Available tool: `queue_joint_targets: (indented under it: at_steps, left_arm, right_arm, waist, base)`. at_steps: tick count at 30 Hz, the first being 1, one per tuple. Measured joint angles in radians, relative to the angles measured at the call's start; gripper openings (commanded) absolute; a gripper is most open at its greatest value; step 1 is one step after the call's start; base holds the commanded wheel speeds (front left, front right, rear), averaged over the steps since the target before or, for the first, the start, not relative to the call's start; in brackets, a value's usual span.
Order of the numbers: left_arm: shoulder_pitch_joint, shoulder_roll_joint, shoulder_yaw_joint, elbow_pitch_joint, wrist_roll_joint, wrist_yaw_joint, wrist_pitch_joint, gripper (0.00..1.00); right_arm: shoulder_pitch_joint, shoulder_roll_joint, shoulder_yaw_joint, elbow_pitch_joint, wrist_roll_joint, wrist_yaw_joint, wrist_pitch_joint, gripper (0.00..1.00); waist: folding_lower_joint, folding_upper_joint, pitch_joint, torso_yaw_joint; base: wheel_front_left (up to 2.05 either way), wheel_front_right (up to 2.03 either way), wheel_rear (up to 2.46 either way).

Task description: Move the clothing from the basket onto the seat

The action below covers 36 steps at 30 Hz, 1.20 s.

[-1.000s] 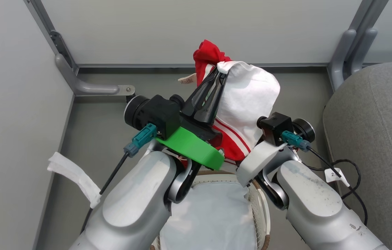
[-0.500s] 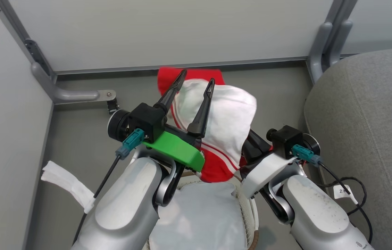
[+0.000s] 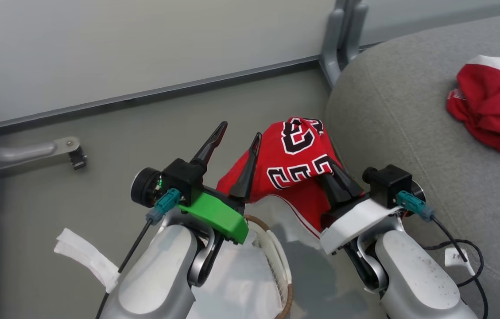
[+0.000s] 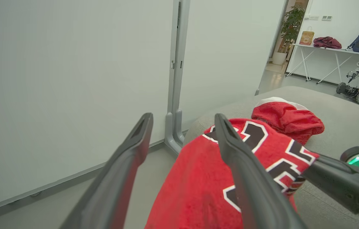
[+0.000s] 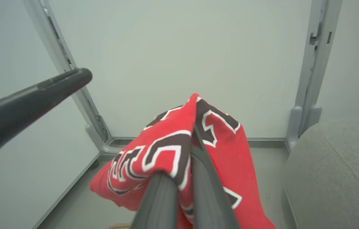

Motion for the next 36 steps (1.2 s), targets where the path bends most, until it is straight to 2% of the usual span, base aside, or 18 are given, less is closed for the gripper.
queue_joint_targets:
  at_steps: [13,19,25,29,36]
  left_arm:
    - [0.057,-0.001,0.023,-0.016,0.061,-0.025,0.000,1.00]
    - [0.065,-0.001,0.012,-0.018,0.067,-0.038,0.000,1.00]
    - [0.066,-0.001,0.001,-0.009,0.067,-0.042,0.000,1.00]
    - [0.069,-0.001,0.009,-0.005,0.085,-0.043,0.000,1.00]
    - [0.073,0.004,0.028,0.019,0.115,-0.060,0.000,1.00]
  right_arm:
    - [0.089,0.000,-0.107,-0.087,0.026,0.000,0.000,0.00]
    - [0.115,-0.002,-0.164,-0.127,0.026,0.000,0.000,0.00]
    - [0.118,0.000,-0.204,-0.142,0.023,0.000,0.000,0.00]
    - [0.064,-0.006,-0.212,-0.124,-0.010,0.000,0.000,0.00]
    - [-0.137,-0.096,-0.272,-0.085,-0.059,0.000,0.000,0.00]
  waist:
    - [0.0000,0.0000,0.016,-0.246]
    - [0.0000,0.0000,0.032,-0.328]
    - [0.0000,0.0000,0.063,-0.354]
    - [0.0000,0.0000,0.086,-0.357]
    - [0.0000,0.0000,0.148,-0.342]
  base:
    - [0.00,0.00,0.00]
    - [0.00,0.00,0.00]
    - [0.00,0.00,0.00]
    - [0.00,0.00,0.00]
    - [0.00,0.00,0.00]
